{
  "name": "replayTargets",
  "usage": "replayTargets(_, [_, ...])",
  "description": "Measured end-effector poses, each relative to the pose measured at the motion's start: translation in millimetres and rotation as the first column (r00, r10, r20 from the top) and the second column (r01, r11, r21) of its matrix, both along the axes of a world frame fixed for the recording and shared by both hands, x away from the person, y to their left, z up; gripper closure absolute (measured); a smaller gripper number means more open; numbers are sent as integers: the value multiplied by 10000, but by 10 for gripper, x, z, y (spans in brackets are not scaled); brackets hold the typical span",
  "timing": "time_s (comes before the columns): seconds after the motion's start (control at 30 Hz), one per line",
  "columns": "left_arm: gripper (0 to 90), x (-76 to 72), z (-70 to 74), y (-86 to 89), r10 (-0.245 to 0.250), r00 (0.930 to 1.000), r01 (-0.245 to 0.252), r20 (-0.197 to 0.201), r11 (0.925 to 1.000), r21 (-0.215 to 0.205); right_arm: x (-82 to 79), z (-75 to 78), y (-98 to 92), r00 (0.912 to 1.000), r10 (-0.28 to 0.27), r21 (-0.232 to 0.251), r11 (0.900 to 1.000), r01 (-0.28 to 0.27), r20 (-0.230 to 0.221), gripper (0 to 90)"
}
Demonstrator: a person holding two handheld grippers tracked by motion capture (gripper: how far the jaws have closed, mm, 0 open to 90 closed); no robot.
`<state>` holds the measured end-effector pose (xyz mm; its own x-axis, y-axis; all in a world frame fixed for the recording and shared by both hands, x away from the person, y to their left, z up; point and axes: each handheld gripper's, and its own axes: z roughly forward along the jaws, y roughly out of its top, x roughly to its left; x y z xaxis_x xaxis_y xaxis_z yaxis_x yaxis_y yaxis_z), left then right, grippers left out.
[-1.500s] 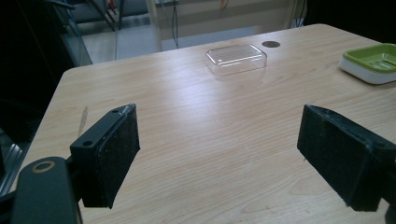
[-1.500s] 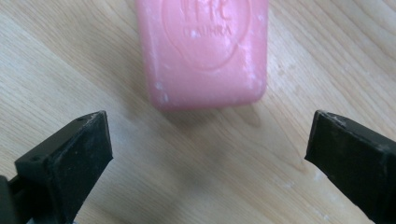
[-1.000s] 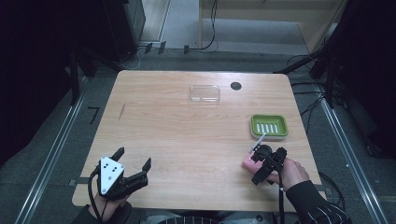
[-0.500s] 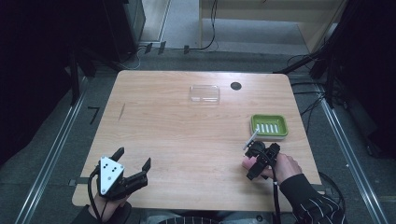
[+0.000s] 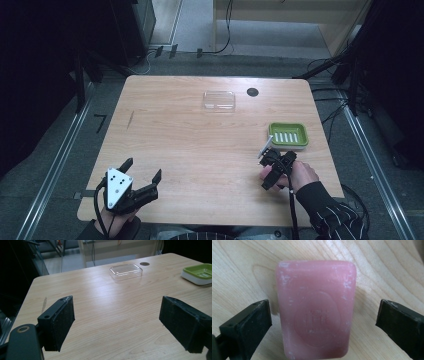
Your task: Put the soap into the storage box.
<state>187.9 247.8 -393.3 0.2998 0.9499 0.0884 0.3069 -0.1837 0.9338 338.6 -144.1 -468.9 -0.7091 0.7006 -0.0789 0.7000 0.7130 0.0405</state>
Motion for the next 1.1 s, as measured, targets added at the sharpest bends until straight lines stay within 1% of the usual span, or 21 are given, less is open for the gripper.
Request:
replayTargets(0.03, [133,0,0,0,2,10000,-2,-2,10000,1,9,-5,1,10000,80,4,10000,-80,-36,0])
replayTargets(0.13, [133,-2,1,1,-15,10000,15,2,10000,3,18,-22,14,9999,79,-12,10000,-79,-135,0])
replayTargets(0.2, [134,-2,1,3,-4,10000,4,-1,10000,-1,20,-34,20,9999,-24,-80,10000,23,-170,9])
replayTargets(0.23, [133,-2,1,3,-4,10000,4,-2,10000,-1,20,-38,18,9998,35,-68,10000,-36,-218,39])
replayTargets(0.27, [134,-2,1,3,-8,10000,8,0,10000,2,15,-37,18,9999,-9,-74,10000,8,-169,89])
replayTargets(0.3, [134,-2,1,3,-8,10000,8,0,10000,2,15,-37,18,9999,-9,-74,10000,8,-169,89])
replayTargets(0.33, [134,-3,1,2,-17,10000,17,0,10000,7,12,-32,13,9999,43,24,10000,-43,-95,132])
replayTargets(0.37, [133,-3,1,2,-17,10000,17,0,10000,7,6,-24,15,10000,16,7,10000,-16,-28,143])
replayTargets(0.4, [134,-5,2,3,-14,10000,14,0,10000,-16,2,-18,18,10000,31,-39,10000,-32,-52,149])
replayTargets(0.53, [133,-5,2,3,-7,10000,7,5,10000,-24,-8,-8,9,10000,41,80,10000,-40,-54,193])
replayTargets(0.6, [134,-4,1,2,2,10000,-2,-1,10000,-13,-14,1,6,9999,65,149,9999,-64,-85,236])
replayTargets(0.63, [134,-4,1,3,5,10000,-5,-2,10000,-13,-14,1,6,9999,65,149,9999,-64,-85,236])
replayTargets(0.67, [134,-5,1,3,3,10000,-3,2,10000,-17,-19,11,4,9999,96,215,9997,-95,-61,290])
replayTargets(0.7, [134,-5,1,4,0,10000,0,3,10000,-18,-21,17,4,9998,202,286,9994,-200,-84,317])
replayTargets(0.73, [134,-5,1,4,0,10000,0,3,10000,-18,-21,17,4,9998,202,286,9994,-200,-84,317])
replayTargets(0.77, [134,-5,1,3,1,10000,-1,1,10000,-19,-19,26,2,9997,164,412,9990,-157,-189,371])
replayTargets(0.8, [133,-5,1,3,3,10000,-3,-1,10000,-14,-22,29,2,9996,139,479,9988,-126,-251,375])
replayTargets(1.03, [134,-5,1,3,17,10000,-17,-2,10000,-34,-23,30,-8,9997,55,493,9988,-43,-248,376])
replayTargets(1.1, [133,-5,1,1,9,10000,-9,2,10000,-29,-21,24,-19,9996,73,601,9982,-57,-271,377])
